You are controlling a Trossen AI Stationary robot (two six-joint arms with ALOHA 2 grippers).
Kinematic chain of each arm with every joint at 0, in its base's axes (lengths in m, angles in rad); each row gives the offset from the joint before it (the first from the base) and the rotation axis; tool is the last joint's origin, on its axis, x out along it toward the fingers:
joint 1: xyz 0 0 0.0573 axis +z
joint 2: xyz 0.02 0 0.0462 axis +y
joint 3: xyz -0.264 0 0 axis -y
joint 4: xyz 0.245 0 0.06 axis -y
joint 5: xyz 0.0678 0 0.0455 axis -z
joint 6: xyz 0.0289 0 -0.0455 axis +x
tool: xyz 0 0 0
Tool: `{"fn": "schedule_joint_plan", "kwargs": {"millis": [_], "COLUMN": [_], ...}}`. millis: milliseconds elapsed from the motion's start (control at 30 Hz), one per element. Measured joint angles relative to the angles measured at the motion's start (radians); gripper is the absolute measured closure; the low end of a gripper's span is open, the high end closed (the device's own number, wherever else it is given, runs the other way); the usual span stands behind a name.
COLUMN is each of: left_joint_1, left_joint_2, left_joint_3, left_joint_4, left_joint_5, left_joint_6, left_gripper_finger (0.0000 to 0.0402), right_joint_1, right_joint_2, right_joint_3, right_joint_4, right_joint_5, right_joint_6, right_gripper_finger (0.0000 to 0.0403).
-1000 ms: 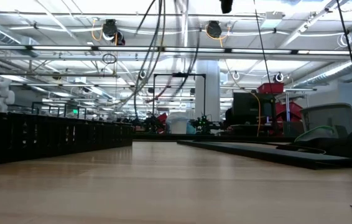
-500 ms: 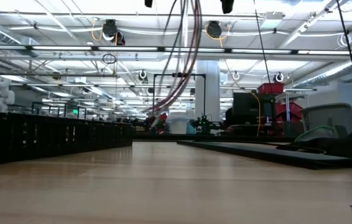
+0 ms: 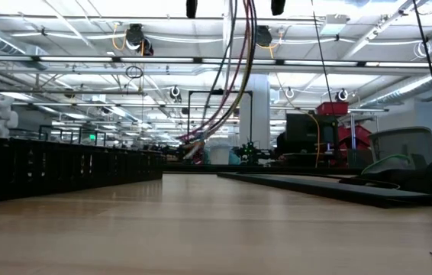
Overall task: Ziptie cables
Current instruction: Wrap the black zip tie on the cables
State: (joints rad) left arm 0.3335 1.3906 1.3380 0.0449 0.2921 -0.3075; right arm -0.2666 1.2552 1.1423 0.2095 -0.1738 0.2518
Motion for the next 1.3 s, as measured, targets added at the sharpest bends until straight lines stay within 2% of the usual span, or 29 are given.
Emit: {"fn": "schedule_joint_plan", "kwargs": {"millis": [300,500,767,1067,1300], "left_joint_1": [-0.011,-0.006,0.022,0.016,-0.005], "left_joint_2": [0.018,0.015,-0.034,-0.057,-0.034], "left_joint_3": [-0.001,0.000,0.000,0.001,0.001], "left_joint_4": [0.080,0.070,0.088,-0.129,-0.102], "left_joint_5": [0.003,0.005,0.005,0.006,0.008], "left_joint_6": [-0.001,0.001,0.058,0.160,0.185], "left_gripper_finger": [0.0399,0.0395,0.0393,0.0392,0.0391], "right_joint_1": [0.000,-0.008,-0.009,-0.030,-0.015], "right_joint_2": [0.000,-0.004,-0.021,-0.074,-0.044], "right_joint_3": [0.000,0.000,0.001,0.001,0.001], "right_joint_4": [-0.036,-0.045,-0.214,-0.017,-0.002], "right_joint_5": [0.034,0.043,0.042,0.049,0.048], "right_joint_6": [-0.026,-0.028,-0.036,-0.061,-0.015], "right_gripper_finger": [0.0232,0.0232,0.0232,0.0232,0.0242]}}
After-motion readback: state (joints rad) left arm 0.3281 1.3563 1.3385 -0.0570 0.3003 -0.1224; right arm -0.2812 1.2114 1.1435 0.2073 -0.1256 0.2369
